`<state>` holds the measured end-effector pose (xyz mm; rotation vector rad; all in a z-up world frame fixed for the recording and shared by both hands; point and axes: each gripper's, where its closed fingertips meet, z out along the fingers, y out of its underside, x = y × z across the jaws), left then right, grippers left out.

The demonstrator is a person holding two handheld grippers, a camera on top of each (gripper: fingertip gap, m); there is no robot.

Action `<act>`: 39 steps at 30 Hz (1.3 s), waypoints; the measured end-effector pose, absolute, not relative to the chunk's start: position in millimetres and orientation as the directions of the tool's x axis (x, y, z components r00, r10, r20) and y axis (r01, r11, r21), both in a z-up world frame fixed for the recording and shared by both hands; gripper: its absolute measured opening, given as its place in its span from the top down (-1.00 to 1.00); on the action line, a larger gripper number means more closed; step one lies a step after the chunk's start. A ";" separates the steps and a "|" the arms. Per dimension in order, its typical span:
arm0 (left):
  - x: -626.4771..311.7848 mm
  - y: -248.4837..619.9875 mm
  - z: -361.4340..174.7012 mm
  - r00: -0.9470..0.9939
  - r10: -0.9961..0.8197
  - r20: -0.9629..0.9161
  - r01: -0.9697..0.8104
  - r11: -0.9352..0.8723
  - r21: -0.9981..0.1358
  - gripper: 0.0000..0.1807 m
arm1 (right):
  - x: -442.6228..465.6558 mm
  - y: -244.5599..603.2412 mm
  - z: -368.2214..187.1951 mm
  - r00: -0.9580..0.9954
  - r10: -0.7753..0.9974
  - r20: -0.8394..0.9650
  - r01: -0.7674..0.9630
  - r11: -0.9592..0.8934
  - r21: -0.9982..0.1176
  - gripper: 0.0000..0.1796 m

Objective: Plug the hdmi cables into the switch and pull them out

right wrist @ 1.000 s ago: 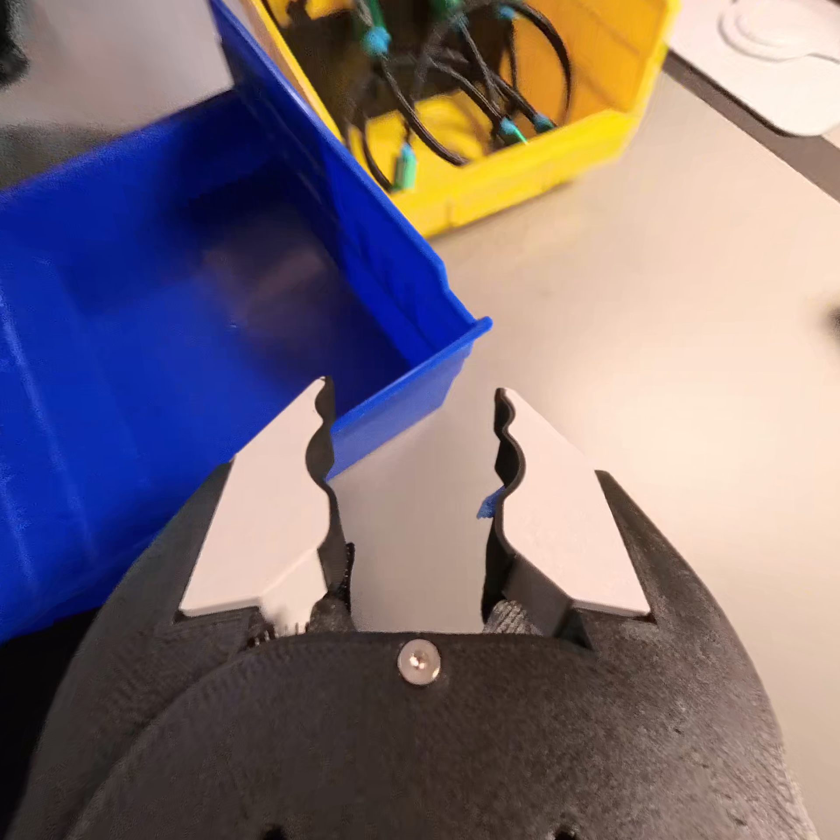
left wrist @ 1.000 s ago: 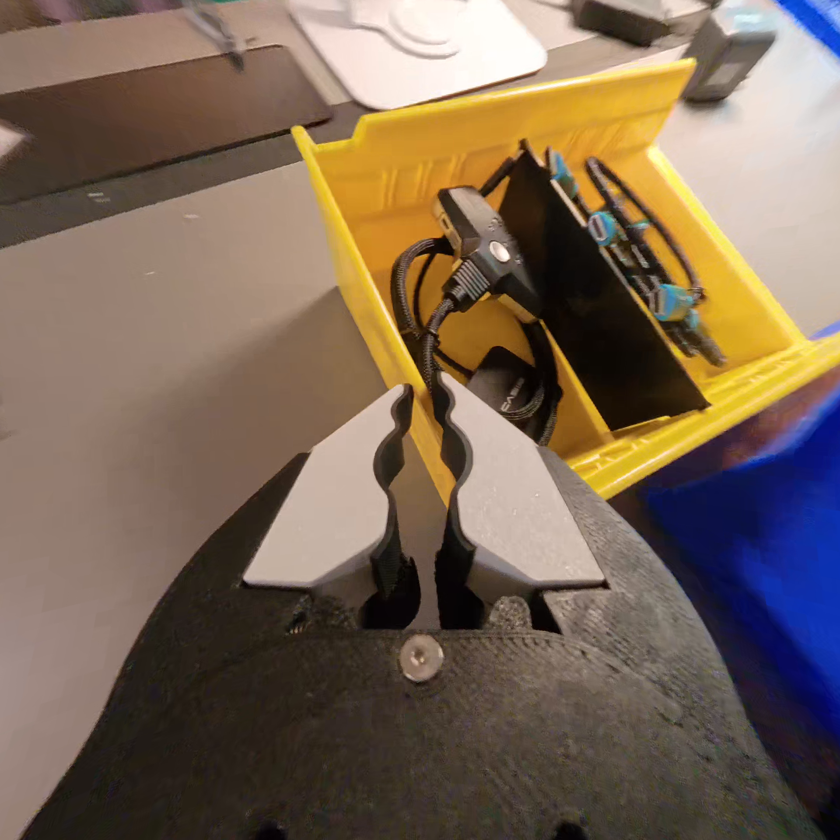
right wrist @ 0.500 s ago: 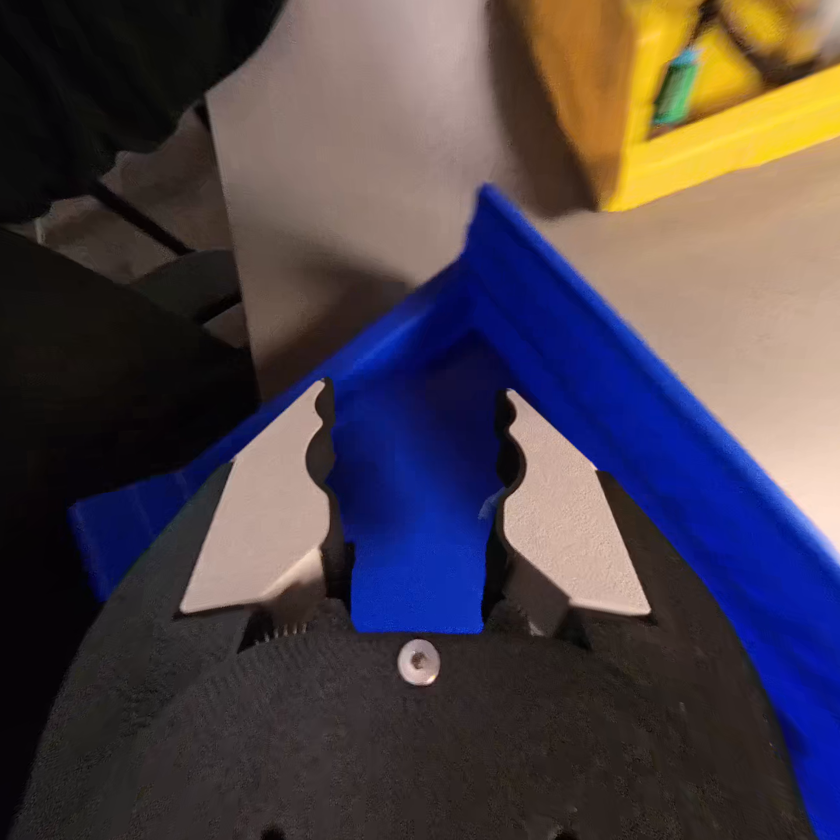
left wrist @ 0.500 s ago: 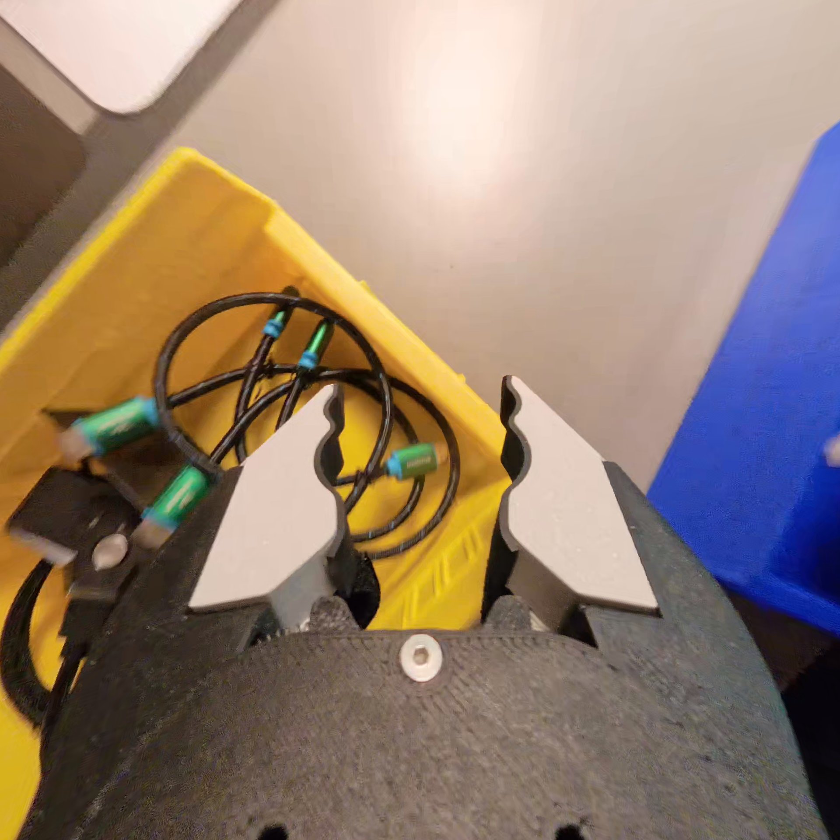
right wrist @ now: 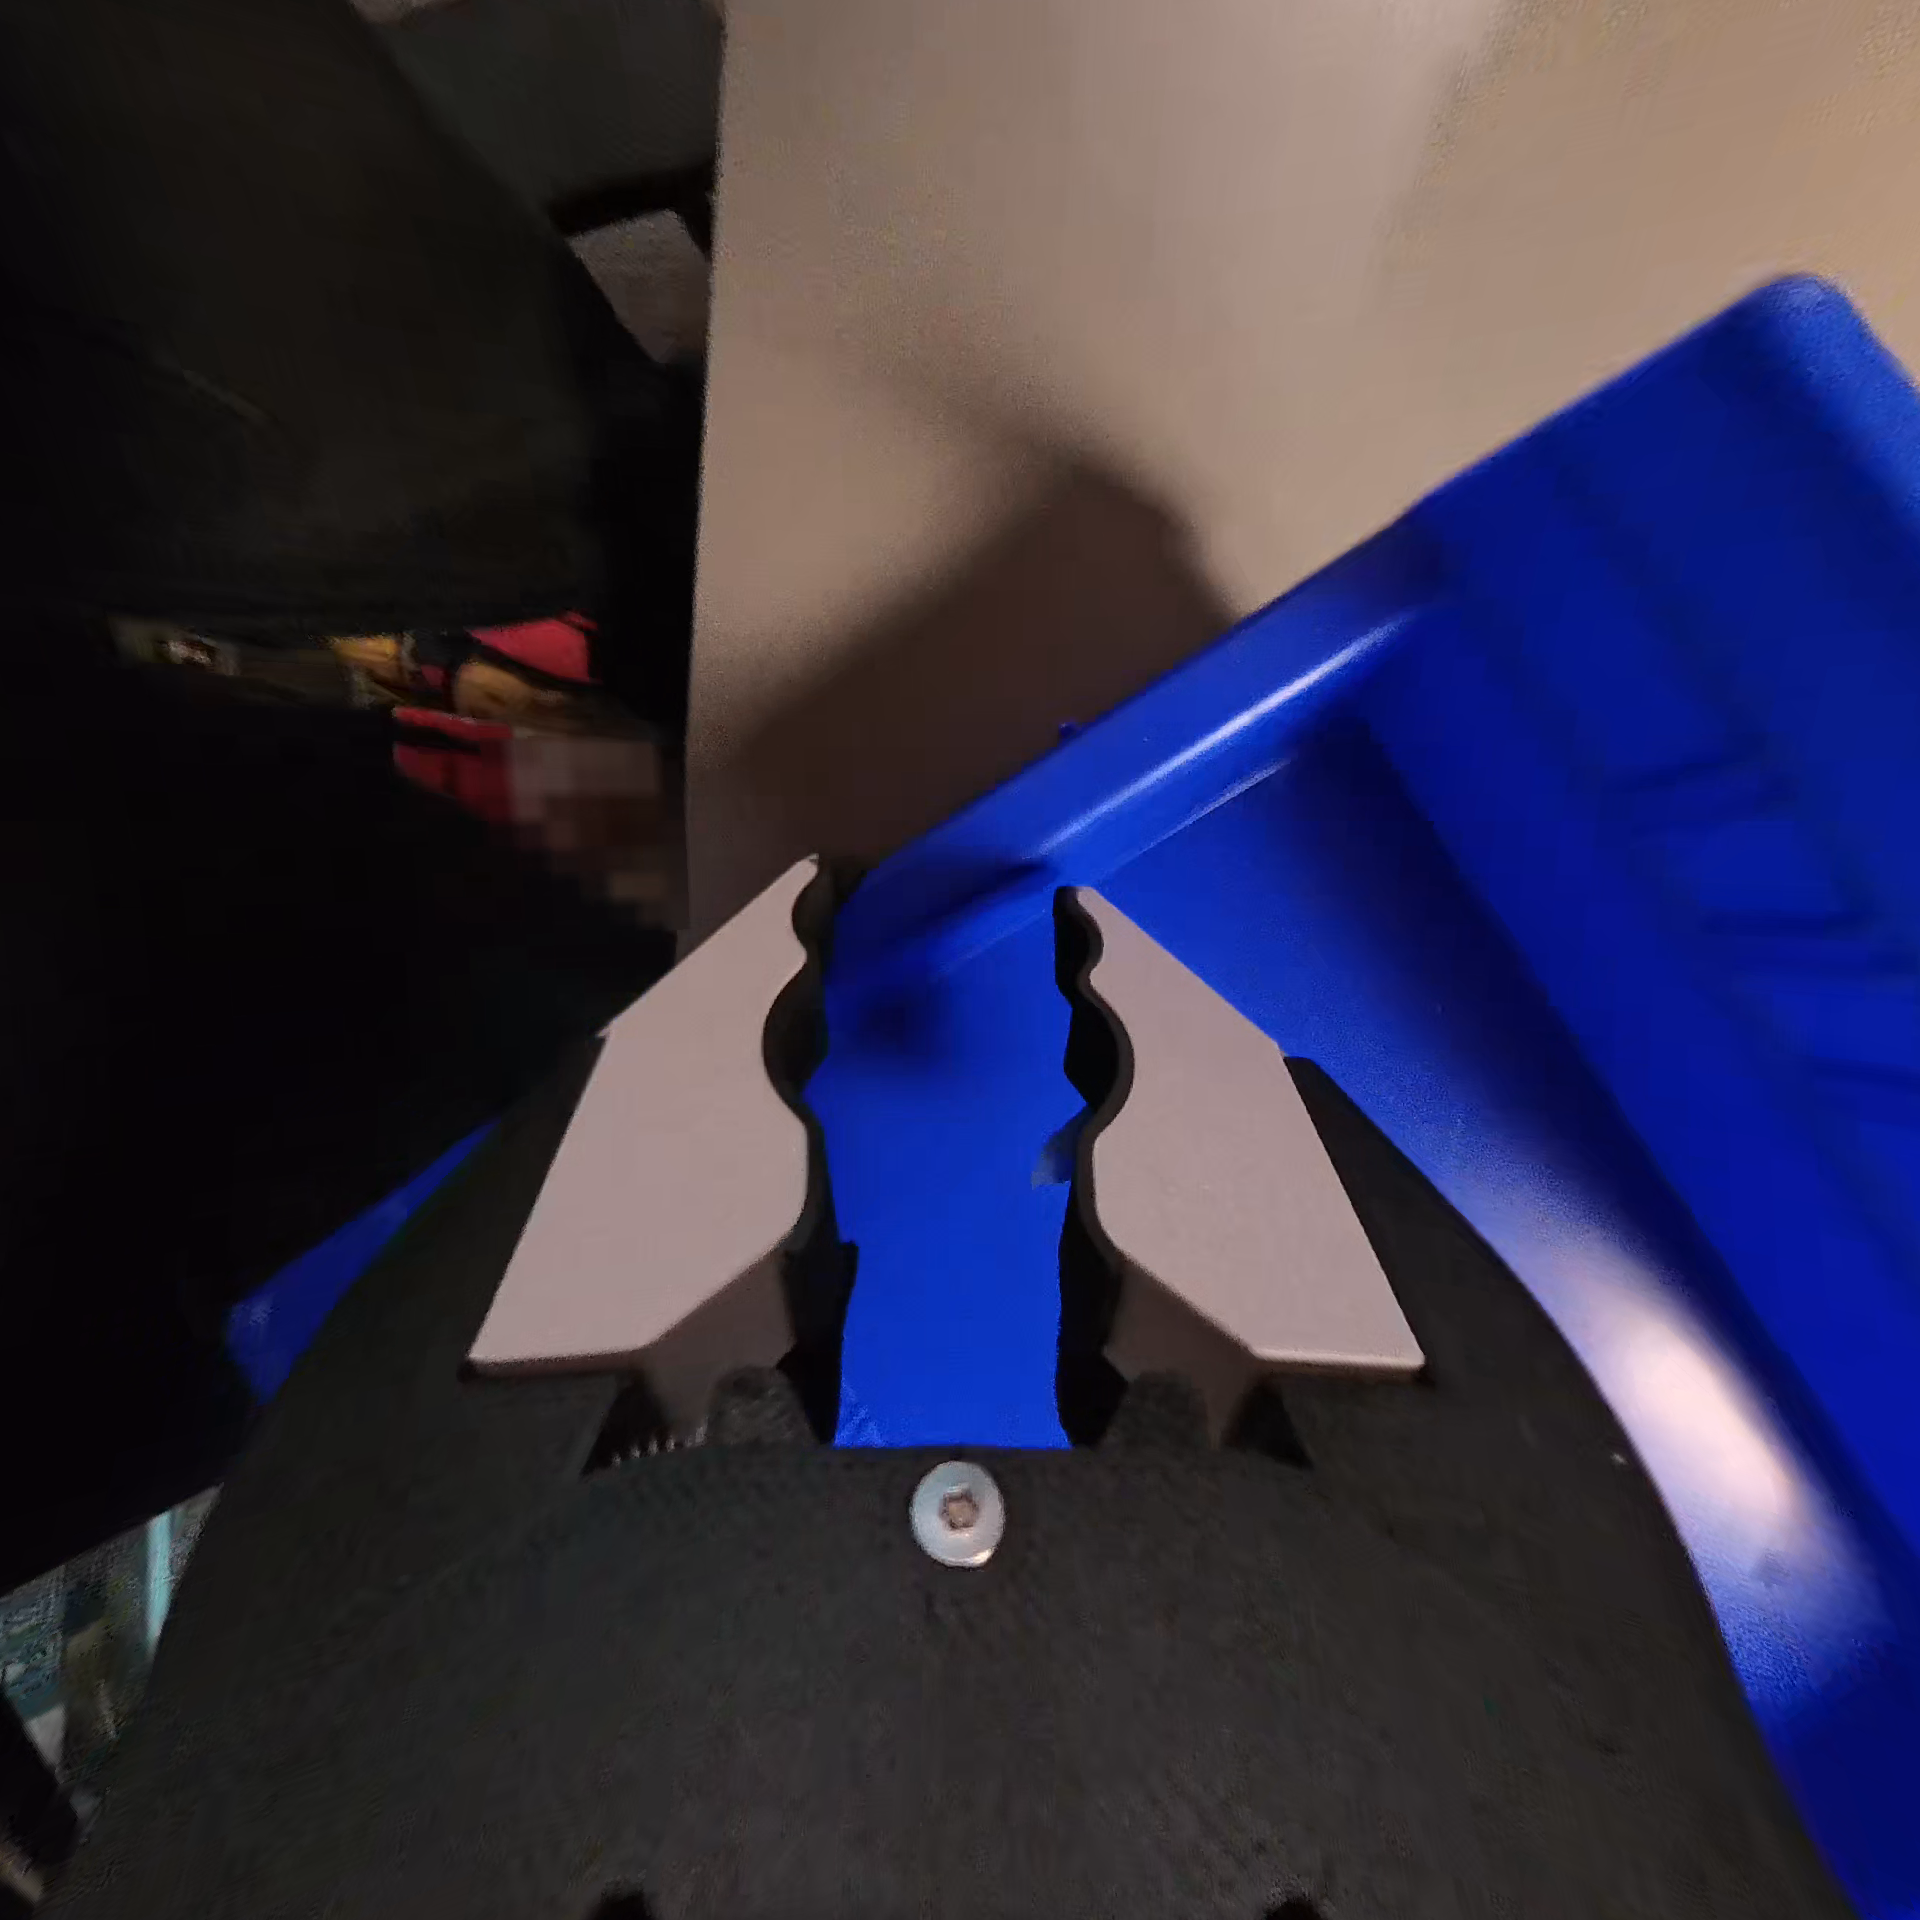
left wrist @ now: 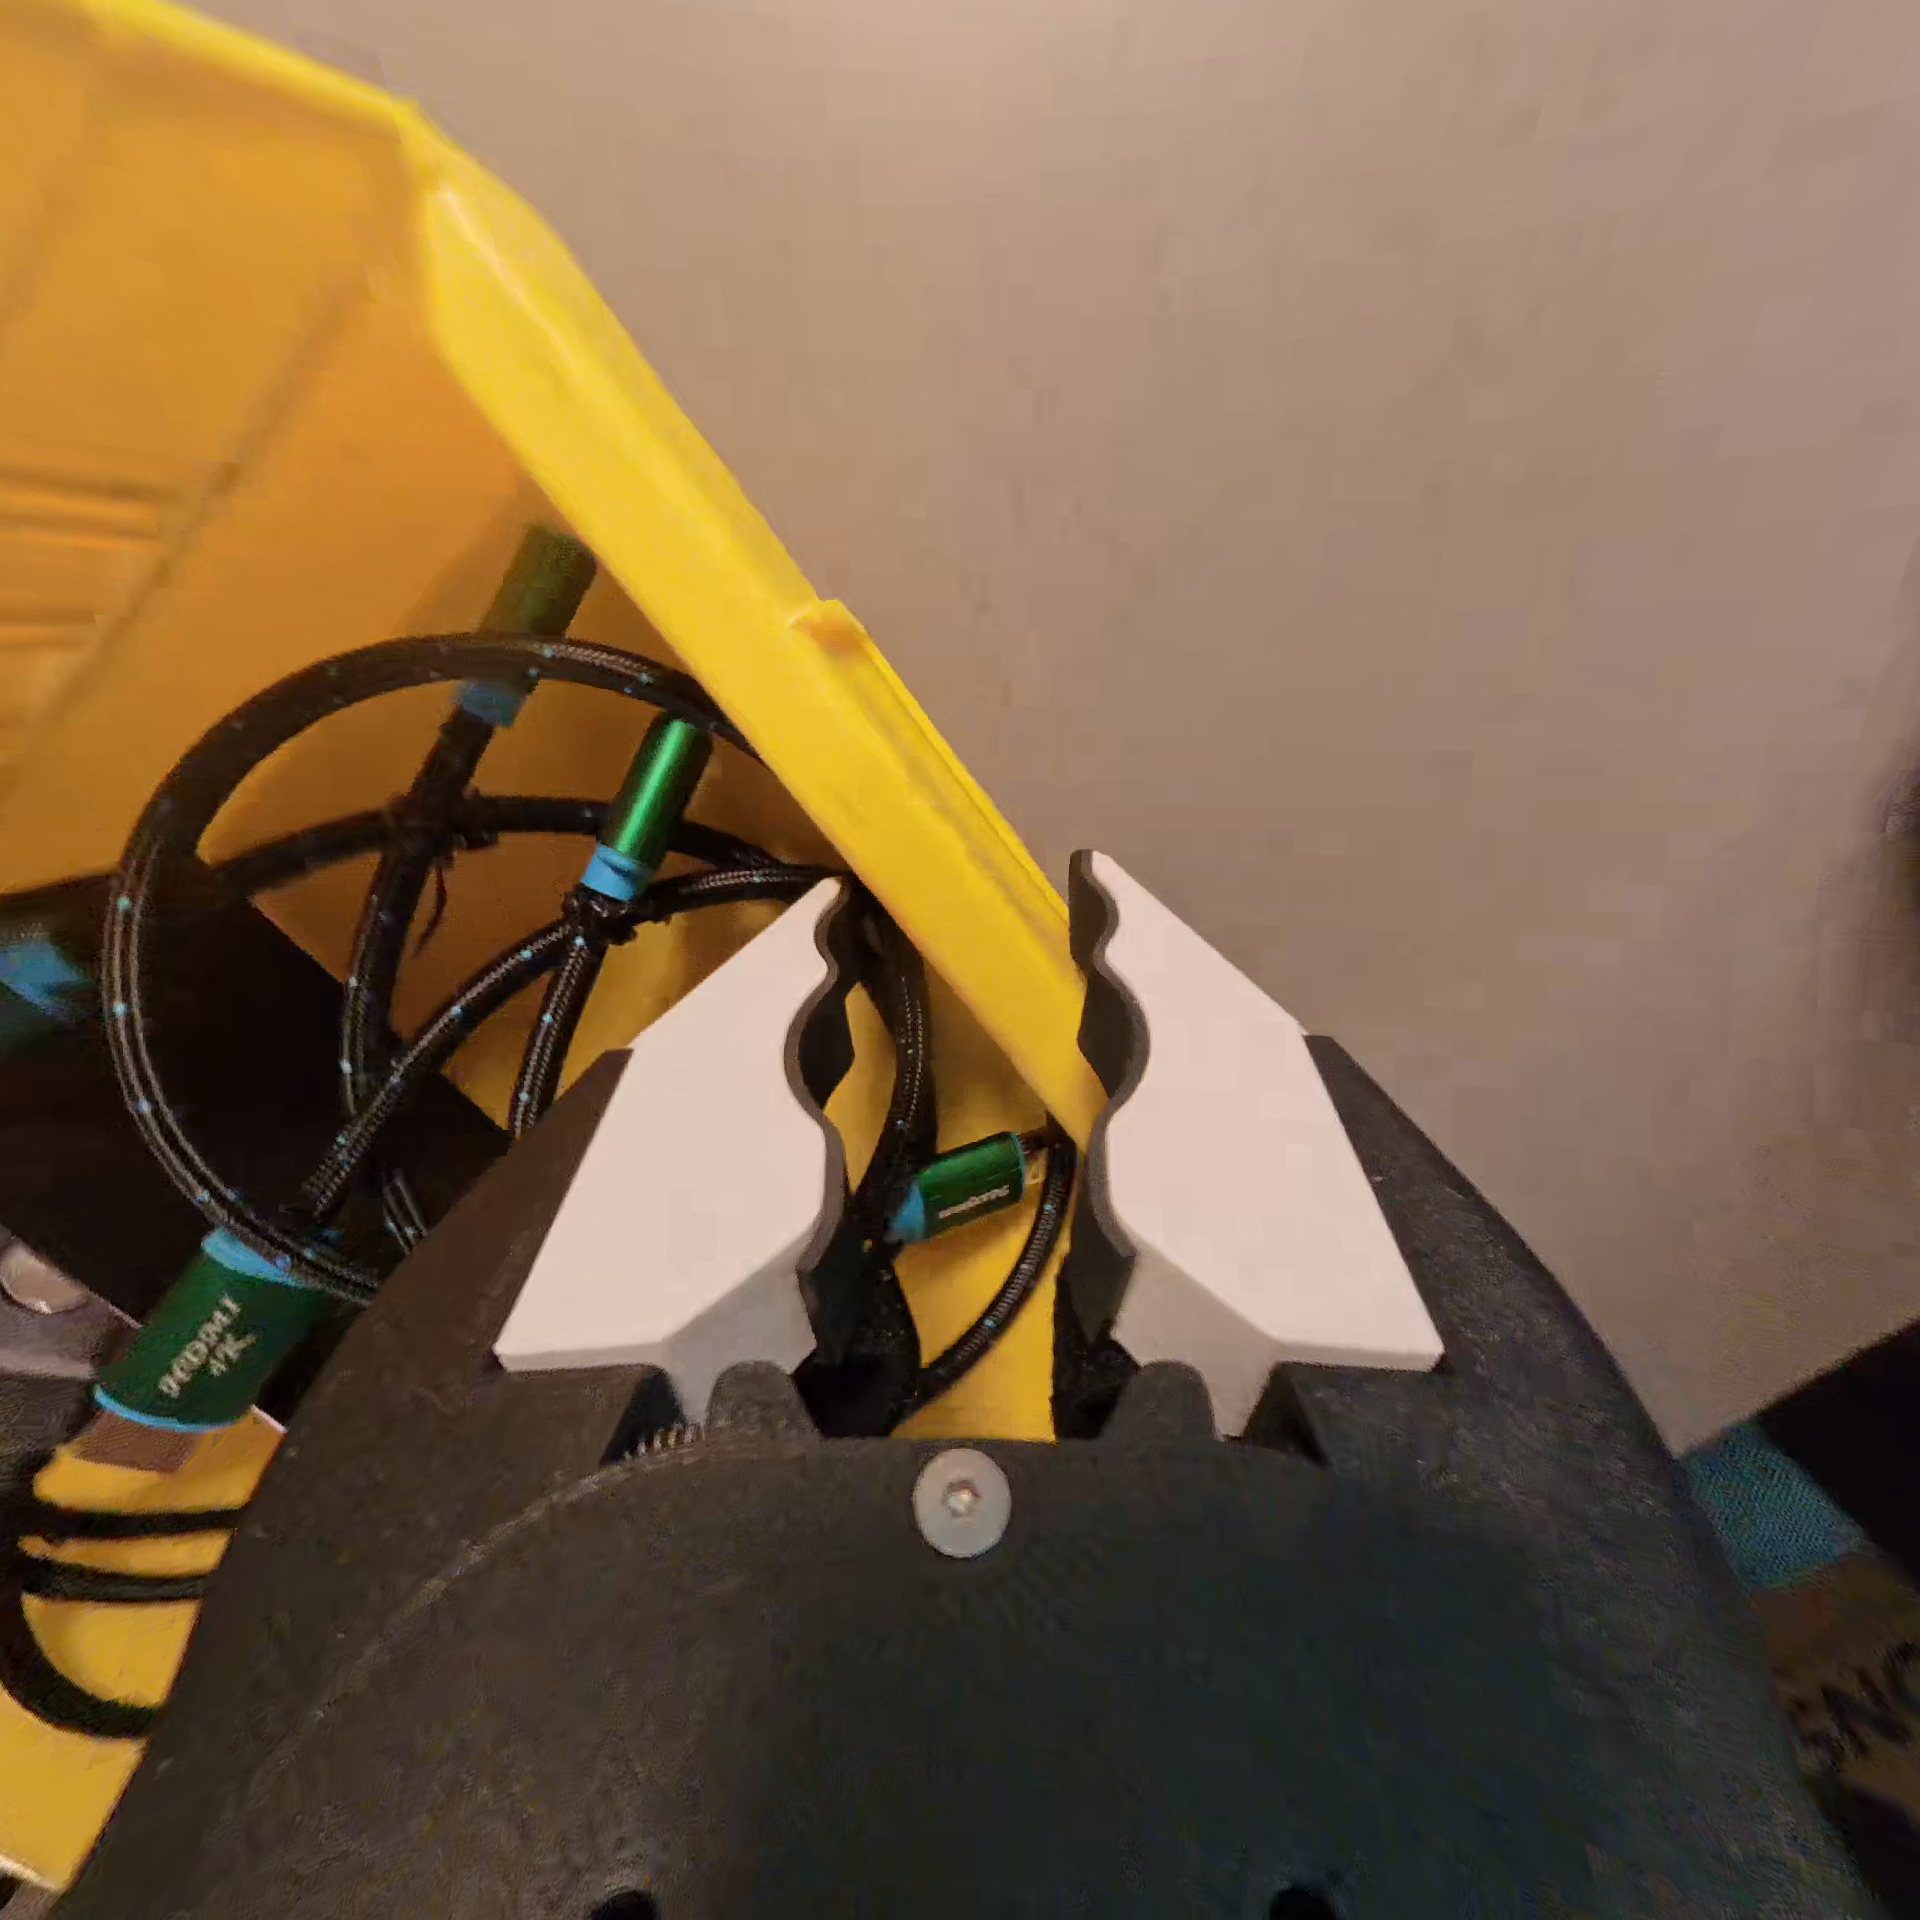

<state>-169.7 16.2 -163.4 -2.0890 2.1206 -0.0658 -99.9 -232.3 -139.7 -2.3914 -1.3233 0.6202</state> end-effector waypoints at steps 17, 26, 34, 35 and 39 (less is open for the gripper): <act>-261.8 1.9 -165.1 -0.007 -0.986 -0.168 -0.994 0.026 -0.109 0.67 | -40.6 -256.3 -154.8 0.597 0.802 -0.024 0.748 -0.567 -0.346 0.97; -285.1 8.9 -119.6 0.331 -0.903 -0.274 -0.883 -0.194 -0.427 0.13 | 1.2 -211.8 -105.4 0.914 0.389 0.116 0.368 -0.672 -0.643 0.17; -217.5 37.8 -117.0 0.746 -0.640 -0.181 -0.444 -0.276 -0.852 0.23 | 39.9 -158.2 -108.4 0.963 -0.183 0.196 0.083 -0.493 -0.866 0.34; -218.2 40.2 -116.5 0.756 -0.616 -0.222 -0.447 -0.238 -0.862 0.43 | 46.8 -158.3 -107.8 0.949 -0.206 0.237 0.112 -0.484 -0.868 0.52; -235.7 34.1 -110.0 0.763 -0.581 -0.283 -0.443 -0.151 -0.883 0.67 | 50.2 -175.6 -108.5 0.963 -0.142 0.230 0.147 -0.440 -0.886 0.67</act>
